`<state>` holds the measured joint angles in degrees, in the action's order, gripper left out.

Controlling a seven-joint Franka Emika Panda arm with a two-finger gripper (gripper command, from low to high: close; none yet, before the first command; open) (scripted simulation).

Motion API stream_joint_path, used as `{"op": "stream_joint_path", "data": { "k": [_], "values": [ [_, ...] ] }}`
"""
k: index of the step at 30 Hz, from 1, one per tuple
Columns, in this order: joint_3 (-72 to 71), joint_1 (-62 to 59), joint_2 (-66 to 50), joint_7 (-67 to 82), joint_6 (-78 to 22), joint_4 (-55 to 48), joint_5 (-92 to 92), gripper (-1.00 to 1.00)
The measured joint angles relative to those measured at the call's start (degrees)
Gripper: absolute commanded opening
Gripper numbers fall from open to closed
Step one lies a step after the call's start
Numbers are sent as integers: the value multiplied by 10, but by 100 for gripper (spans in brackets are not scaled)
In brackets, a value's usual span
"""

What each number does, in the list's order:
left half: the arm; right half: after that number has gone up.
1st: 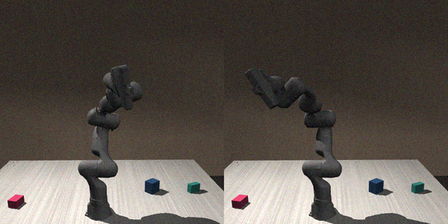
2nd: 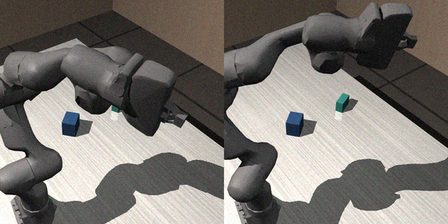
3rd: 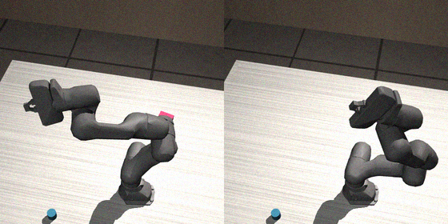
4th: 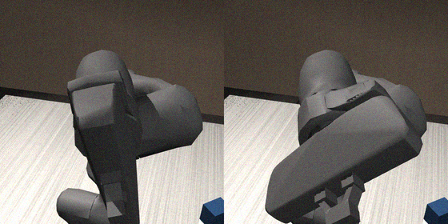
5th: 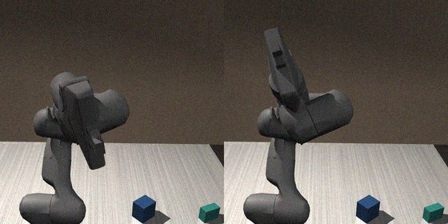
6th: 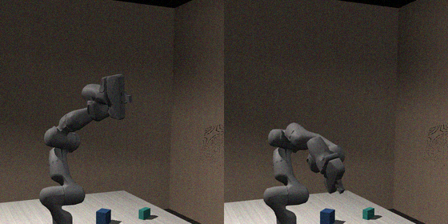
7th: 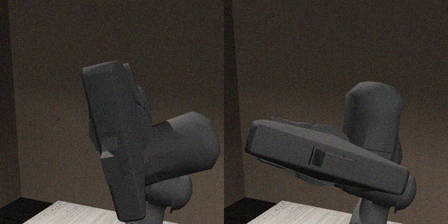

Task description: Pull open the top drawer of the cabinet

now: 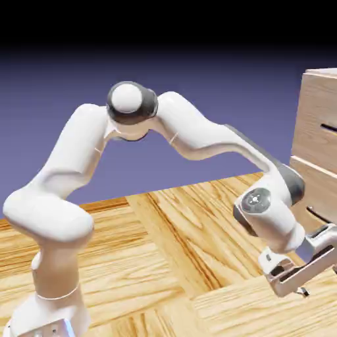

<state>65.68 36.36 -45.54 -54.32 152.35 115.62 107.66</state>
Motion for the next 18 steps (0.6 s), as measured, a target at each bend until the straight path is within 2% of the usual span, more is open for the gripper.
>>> {"op": "stream_joint_path", "data": {
  "k": [18],
  "values": [
    [274, 149, -326, -49, -90, -189, 449, 0]
  ]
}}
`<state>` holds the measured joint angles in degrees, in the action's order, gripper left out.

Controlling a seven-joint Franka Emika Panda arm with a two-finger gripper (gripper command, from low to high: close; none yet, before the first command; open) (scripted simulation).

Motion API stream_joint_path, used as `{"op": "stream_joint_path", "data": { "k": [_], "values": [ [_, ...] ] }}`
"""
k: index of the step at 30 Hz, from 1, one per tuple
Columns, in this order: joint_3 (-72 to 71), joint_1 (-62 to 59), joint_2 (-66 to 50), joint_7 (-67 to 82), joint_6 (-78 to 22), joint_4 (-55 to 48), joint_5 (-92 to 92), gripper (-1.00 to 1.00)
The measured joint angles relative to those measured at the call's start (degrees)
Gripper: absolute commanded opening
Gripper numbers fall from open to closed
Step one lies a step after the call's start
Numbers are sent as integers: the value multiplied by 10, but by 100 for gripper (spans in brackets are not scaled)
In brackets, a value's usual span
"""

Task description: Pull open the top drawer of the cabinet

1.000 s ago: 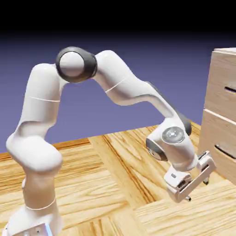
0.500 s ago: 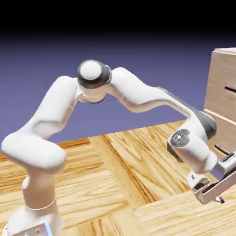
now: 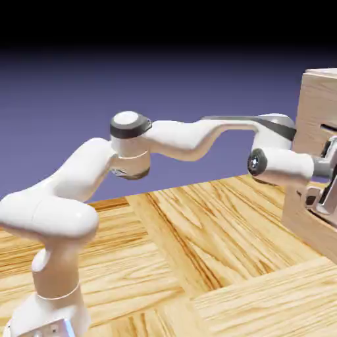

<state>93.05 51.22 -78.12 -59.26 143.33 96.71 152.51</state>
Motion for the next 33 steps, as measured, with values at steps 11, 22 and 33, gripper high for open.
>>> {"op": "stream_joint_path", "data": {
  "k": [11, 22, 33],
  "values": [
    [63, -25, -81, -31, 20, -151, 106, 0],
    [67, 13, -82, -19, -7, -85, 111, -100],
    [85, 153, -86, 11, -96, 143, 111, -100]
  ]
}}
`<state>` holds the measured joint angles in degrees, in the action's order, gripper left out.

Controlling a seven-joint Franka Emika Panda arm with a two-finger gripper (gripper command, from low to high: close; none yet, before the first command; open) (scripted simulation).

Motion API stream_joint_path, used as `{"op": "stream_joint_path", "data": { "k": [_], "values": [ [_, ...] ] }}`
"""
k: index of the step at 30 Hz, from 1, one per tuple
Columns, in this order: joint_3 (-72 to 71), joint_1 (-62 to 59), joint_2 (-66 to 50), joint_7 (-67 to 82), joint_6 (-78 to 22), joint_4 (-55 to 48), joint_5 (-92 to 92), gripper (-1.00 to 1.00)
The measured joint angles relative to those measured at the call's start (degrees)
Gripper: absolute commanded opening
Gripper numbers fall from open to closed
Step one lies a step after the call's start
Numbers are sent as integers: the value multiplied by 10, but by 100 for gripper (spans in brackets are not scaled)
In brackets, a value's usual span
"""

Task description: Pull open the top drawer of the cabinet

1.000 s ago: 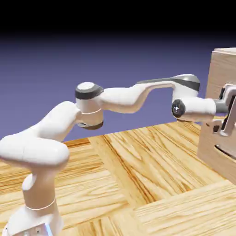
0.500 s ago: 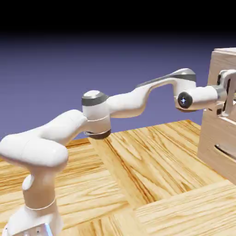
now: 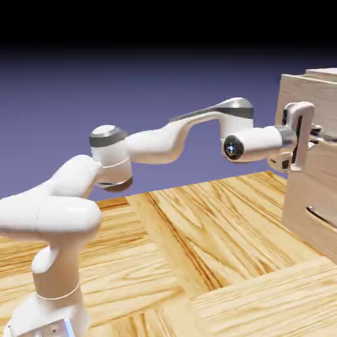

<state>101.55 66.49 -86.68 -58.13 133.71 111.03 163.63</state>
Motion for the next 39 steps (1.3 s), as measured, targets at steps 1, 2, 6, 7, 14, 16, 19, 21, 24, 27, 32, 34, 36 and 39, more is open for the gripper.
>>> {"op": "stream_joint_path", "data": {
  "k": [1, 2, 6, 7, 14, 16, 19, 21, 24, 27, 32, 34, 36, 39],
  "values": [
    [2, 13, 0, 2, -8, 21, -1, -100],
    [5, 26, -1, 5, -15, 42, -3, -100],
    [16, 81, -4, 12, -44, 125, -9, -100],
    [19, 94, -5, 14, -51, 145, -11, -100],
    [31, 189, 76, 116, -65, 247, -14, -100],
    [29, 201, 117, 160, -56, 247, -9, -100],
    [25, 215, 180, 227, -39, 240, -2, -100],
    [23, 223, 221, 270, -27, 233, 3, -100],
    [19, 234, 284, 335, -9, 218, 10, -100],
    [15, 243, 346, 400, 11, 202, 17, -100],
    [10, 257, 450, 508, 45, 171, 24, -100],
    [10, 263, 491, 550, 60, 158, 24, -100],
    [9, 269, 533, 593, 74, 145, 24, -100],
    [11, 281, 595, 656, 96, 125, 24, -100]
  ]
}}
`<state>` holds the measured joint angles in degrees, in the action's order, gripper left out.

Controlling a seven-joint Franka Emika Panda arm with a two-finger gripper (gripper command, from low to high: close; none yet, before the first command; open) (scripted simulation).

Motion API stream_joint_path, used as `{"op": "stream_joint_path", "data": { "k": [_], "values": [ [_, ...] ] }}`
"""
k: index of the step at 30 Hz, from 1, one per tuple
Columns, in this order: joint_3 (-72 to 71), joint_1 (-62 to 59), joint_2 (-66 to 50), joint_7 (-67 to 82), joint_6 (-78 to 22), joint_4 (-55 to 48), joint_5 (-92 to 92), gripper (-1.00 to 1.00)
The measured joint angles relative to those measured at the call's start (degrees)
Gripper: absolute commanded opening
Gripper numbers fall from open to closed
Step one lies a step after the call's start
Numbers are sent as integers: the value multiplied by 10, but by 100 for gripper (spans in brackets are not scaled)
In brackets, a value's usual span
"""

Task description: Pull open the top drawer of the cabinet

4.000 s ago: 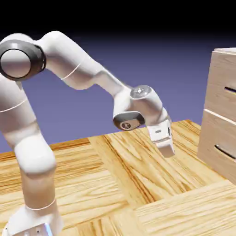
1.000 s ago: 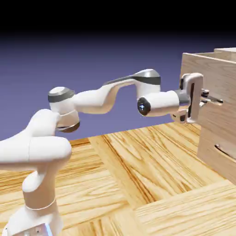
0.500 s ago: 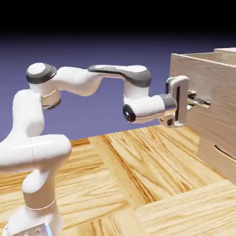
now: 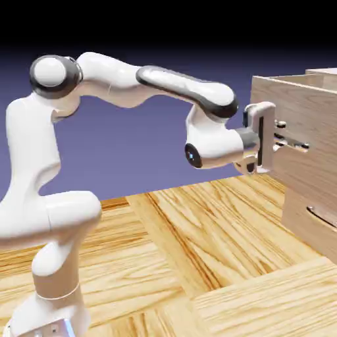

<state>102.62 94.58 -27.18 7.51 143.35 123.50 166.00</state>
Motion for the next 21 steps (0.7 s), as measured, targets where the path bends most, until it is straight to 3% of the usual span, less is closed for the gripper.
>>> {"op": "stream_joint_path", "data": {
  "k": [8, 19, 20, 21],
  "values": [
    [47, 68, 161, 161, 65, -37, 0, -100],
    [252, 263, 28, 42, 36, 108, -25, -100],
    [255, 266, 25, 39, 35, 111, -27, 100],
    [255, 266, 25, 39, 35, 111, -27, 100]
  ]
}}
